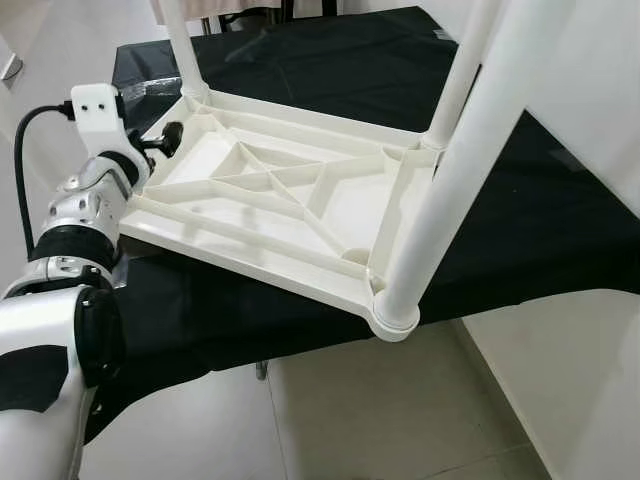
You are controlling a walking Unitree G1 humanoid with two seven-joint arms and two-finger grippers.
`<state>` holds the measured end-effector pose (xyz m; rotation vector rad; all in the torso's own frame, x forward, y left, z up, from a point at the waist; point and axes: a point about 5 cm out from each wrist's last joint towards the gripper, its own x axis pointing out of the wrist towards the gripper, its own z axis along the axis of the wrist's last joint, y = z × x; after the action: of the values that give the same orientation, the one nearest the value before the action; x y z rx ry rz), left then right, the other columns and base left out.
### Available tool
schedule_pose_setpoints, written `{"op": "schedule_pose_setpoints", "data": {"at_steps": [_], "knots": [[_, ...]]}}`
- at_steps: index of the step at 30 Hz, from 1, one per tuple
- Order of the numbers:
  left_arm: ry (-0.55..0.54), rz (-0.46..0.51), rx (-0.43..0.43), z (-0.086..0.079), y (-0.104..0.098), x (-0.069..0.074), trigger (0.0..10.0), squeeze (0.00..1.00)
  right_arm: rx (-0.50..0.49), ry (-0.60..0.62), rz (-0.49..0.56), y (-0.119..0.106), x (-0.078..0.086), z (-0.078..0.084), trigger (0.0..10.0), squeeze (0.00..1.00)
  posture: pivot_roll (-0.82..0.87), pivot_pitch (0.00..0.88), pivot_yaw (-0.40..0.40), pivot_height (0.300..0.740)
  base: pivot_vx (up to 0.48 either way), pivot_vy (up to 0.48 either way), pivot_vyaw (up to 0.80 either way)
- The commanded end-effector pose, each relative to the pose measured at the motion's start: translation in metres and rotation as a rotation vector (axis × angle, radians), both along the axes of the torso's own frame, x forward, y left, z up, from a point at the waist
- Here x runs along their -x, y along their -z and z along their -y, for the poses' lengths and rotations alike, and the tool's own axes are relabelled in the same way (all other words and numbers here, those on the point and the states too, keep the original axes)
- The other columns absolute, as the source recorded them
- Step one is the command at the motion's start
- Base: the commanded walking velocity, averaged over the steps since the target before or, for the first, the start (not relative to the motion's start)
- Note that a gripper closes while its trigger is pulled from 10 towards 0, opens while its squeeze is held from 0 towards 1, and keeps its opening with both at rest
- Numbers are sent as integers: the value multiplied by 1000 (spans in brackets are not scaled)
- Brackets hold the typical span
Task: Building children table
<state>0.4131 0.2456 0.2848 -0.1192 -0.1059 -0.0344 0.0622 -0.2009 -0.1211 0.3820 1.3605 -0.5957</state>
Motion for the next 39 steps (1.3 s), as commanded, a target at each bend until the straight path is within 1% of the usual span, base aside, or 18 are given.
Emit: {"op": "schedule_pose_setpoints", "data": {"at_steps": [1, 4, 6, 9, 10, 11, 13, 14, 16, 19, 21, 22, 23, 24, 25, 28, 32, 39], "knots": [[95, 28, -20, 10, 8, 1, 10000, 0, 569, -629, 817, -173, -244, 62, 10000, 0, -83, 180, -14, 740, 0, 0, 0], [225, 77, -41, 26, 16, 4, 10000, 0, 562, -623, 829, -174, -248, 60, 10000, 0, -72, 161, -13, 740, 0, 0, 0], [295, 125, -109, 37, 26, 13, 10000, 0, 549, -621, 855, -177, -252, 56, 10000, 0, -62, 145, -14, 740, 0, 0, 0], [322, 147, -135, 42, 32, 18, 10000, 0, 542, -621, 868, -178, -254, 54, 10000, 0, -56, 138, -13, 740, 0, 0, 0], [307, 152, -107, 42, 38, 24, 10000, 0, 536, -627, 876, -179, -257, 51, 10000, 0, -45, 120, -16, 740, 0, 0, 0], [307, 152, -107, 42, 38, 24, 10000, 0, 536, -627, 876, -179, -257, 51, 10000, 0, -45, 120, -16, 740, 0, 0, 0], [272, 147, -88, 44, 59, 46, 10000, 0, 518, -640, 895, -181, -262, 45, 10000, 0, -34, 101, -21, 740, 0, 0, 0], [272, 147, -88, 44, 59, 46, 10000, 0, 518, -640, 895, -181, -262, 45, 10000, 0, -34, 101, -21, 740, 0, 0, 0], [240, 103, -59, 48, 88, 73, 10000, 0, 498, -655, 908, -183, -267, 39, 10000, 0, -9, 66, -33, 740, 0, -240, 0], [220, 42, -36, 53, 115, 99, 10000, 0, 475, -680, 916, -184, -272, 34, 10000, 0, 3, 43, -44, 740, 0, -480, 0], [220, 42, -36, 53, 115, 99, 10000, 0, 475, -680, 916, -184, -272, 34, 10000, 0, 3, 43, -44, 740, 0, -480, 0], [216, -18, -8, 61, 136, 122, 10000, 0, 454, -708, 919, -186, -276, 30, 10000, 0, 14, 26, -53, 740, 0, -480, 0], [216, -18, -8, 61, 136, 122, 10000, 0, 454, -708, 919, -186, -276, 30, 10000, 0, 14, 26, -53, 740, 0, -480, 0], [224, -43, 0, 66, 142, 133, 10000, 0, 449, -717, 920, -188, -279, 28, 10000, 0, 27, 11, -60, 740, 0, -480, 0], [224, -43, 0, 66, 142, 133, 10000, 0, 449, -717, 920, -188, -279, 28, 10000, 0, 27, 11, -60, 740, 0, -480, 0], [259, -94, 6, 78, 148, 152, 10000, 0, 441, -733, 930, -194, -286, 23, 10000, 0, 39, 0, -65, 740, 0, -480, 0], [276, -120, 4, 84, 148, 161, 10000, 0, 433, -757, 951, -200, -292, 17, 10000, 0, 38, 0, -66, 740, 0, -360, 0], [291, -141, 17, 95, 151, 165, 10000, 0, 429, -845, 976, -207, -297, 9, 10000, 0, 27, 0, -73, 740, 0, -137, 0]]}}
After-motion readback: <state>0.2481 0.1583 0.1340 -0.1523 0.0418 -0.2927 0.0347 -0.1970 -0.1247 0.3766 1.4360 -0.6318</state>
